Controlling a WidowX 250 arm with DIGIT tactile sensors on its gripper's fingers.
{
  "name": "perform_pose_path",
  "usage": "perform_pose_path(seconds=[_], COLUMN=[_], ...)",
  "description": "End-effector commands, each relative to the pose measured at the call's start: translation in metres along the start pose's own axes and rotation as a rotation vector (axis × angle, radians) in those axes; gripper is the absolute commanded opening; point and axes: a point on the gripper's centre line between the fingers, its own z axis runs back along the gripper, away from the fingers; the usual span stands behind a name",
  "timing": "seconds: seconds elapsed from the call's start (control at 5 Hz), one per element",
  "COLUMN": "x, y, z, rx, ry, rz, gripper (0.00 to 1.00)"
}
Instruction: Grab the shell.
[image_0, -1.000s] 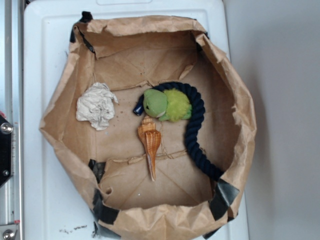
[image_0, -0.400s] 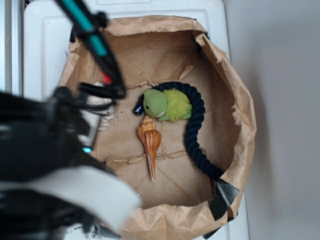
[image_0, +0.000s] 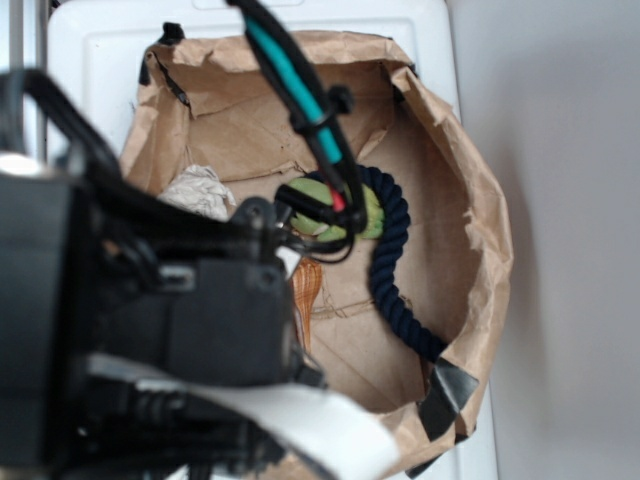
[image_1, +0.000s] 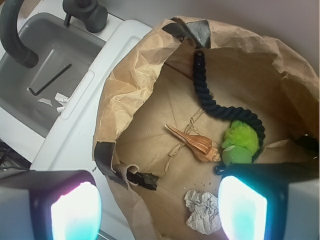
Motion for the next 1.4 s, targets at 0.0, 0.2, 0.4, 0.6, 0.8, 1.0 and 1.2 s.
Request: perform_pose_path(seconds=[0.0,0.2,0.4,0.6,0.8,1.0,1.2], x=[0.011,0.01,0.002,-0.004,-0.004,-0.002,0.008], y=[0.003,0.016,0.017,0.015,0.026,0.035,0.036], z=[0.021,0.018,0.031,0.058,0.044,0.002,-0.027], rx=[0.037,0.061,-0.021,-0.097,-0.097,-0.013,0.016], ry=[-0.064,-0.131,-0.149,-0.103,0.0,0.068,0.041], rz=[0.004,-0.134,-0.282,-0.37,-0.445,-0.592,-0.748], gripper=[1.0,1.0,1.0,1.0,1.0,1.0,1.0])
